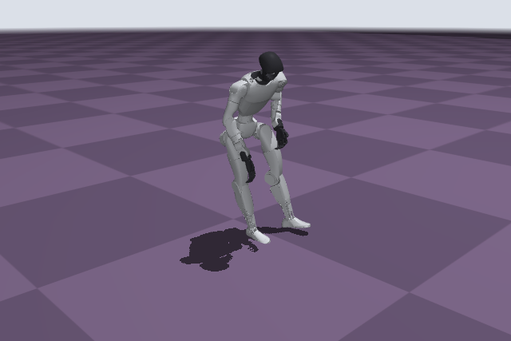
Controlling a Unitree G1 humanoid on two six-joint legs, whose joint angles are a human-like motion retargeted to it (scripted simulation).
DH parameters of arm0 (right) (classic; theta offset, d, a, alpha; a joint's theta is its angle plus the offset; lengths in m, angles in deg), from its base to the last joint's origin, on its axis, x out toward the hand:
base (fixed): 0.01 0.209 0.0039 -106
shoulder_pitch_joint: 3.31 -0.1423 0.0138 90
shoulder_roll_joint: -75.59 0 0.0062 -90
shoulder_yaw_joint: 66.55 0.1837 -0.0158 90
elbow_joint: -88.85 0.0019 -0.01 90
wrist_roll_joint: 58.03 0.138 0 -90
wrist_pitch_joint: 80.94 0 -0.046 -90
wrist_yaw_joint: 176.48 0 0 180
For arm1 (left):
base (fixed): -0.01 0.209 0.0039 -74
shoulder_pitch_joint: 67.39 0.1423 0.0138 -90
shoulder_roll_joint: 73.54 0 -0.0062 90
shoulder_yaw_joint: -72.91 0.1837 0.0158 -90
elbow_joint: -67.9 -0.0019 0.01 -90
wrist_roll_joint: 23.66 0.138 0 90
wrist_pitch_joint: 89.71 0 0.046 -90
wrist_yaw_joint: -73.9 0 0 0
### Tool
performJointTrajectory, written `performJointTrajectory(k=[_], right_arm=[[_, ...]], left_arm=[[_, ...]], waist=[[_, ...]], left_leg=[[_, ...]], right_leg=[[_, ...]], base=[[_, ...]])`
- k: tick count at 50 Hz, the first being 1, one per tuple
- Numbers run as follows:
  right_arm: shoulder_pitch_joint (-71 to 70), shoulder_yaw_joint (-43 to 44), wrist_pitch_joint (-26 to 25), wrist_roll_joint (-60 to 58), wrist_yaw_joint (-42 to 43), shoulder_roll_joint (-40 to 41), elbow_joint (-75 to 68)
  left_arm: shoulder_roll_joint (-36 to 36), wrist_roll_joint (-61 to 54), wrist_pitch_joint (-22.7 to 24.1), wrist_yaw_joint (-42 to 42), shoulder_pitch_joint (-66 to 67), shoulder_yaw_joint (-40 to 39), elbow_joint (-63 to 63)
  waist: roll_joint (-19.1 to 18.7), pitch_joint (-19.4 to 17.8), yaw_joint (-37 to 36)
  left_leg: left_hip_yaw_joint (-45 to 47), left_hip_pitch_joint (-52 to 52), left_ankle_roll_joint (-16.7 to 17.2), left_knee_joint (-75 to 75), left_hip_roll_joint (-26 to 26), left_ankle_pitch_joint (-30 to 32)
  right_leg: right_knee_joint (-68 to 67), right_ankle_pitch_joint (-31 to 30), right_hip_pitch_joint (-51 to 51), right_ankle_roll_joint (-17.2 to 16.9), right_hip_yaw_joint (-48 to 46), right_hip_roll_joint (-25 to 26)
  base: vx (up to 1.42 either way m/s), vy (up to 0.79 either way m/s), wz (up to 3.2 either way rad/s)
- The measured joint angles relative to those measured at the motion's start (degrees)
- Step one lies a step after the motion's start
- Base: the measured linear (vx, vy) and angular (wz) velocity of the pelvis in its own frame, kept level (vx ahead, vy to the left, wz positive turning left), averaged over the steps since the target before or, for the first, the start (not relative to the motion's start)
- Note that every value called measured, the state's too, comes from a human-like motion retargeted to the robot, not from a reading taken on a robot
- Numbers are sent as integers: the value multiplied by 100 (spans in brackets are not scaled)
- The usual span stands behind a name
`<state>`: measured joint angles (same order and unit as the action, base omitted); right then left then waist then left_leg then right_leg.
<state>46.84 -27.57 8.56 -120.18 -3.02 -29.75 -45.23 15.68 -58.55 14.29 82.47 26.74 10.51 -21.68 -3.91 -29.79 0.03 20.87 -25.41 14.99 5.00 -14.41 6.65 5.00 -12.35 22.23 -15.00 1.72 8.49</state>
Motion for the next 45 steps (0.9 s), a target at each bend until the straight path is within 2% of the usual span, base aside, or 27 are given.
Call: performJointTrajectory(k=[5,10,15,20,24,27,29,32,35,40,45], right_arm=[[-168,-275,127,-88,157,53,488],[-1564,-276,-150,389,504,-396,570],[-3369,-161,-518,746,1076,-889,-484],[-4946,-1743,-506,1309,882,-1398,-1989],[-5068,-2265,-478,1330,663,-1466,-2681],[-4682,-2100,-469,1372,487,-1526,-2564],[-4110,-1643,-499,1376,372,-1526,-2114],[-2865,-639,-543,1226,395,-1229,-1256],[-1586,102,-507,965,538,-564,-535],[-202,223,-215,637,181,223,469],[279,597,-147,498,94,12,1561]], left_arm=[[-110,-32,130,174,430,-34,697],[527,496,37,788,-1238,413,645],[1548,706,-289,1214,-4415,737,-1067],[2191,622,-474,1370,-7326,1341,-3610],[2328,702,-576,1185,-8027,1547,-4490],[2288,758,-524,876,-7572,1247,-4266],[2055,852,-492,612,-6710,1037,-3618],[1361,932,-443,341,-5016,952,-2379],[476,915,-355,207,-3381,861,-1371],[-679,656,-274,-66,-1145,370,-179],[-929,563,-208,-240,49,-100,837]], waist=[[106,0,-153],[136,0,-176],[113,0,-221],[154,0,-297],[144,0,-316],[46,0,-350],[-14,0,-358],[-11,0,-365],[7,0,-382],[-80,0,-492],[-200,0,-602]], left_leg=[[261,72,1,0,-151,183],[514,323,1,0,-160,460],[668,453,1,0,-43,609],[727,507,1,0,112,567],[709,546,1,0,223,460],[698,595,1,0,302,366],[704,674,0,0,363,294],[723,795,-4,0,462,183],[764,861,-6,0,563,78],[878,874,-6,0,713,-64],[1039,843,-5,0,800,-154]], right_leg=[[0,-32,-68,0,263,159],[0,-58,-241,0,470,132],[0,-36,-346,0,542,-27],[0,21,-418,0,502,-199],[0,72,-472,0,465,-324],[0,95,-518,0,482,-431],[-2,110,-584,0,523,-516],[-84,170,-645,0,607,-644],[-193,232,-634,0,720,-758],[-266,254,-558,0,889,-908],[-266,199,-451,0,766,-1008]], base=[[-3,20,-84],[-2,24,-45],[-1,27,-7],[0,25,5],[6,21,6],[12,20,3],[15,20,2],[16,20,1],[14,20,-2],[9,19,-10],[0,16,-26]])
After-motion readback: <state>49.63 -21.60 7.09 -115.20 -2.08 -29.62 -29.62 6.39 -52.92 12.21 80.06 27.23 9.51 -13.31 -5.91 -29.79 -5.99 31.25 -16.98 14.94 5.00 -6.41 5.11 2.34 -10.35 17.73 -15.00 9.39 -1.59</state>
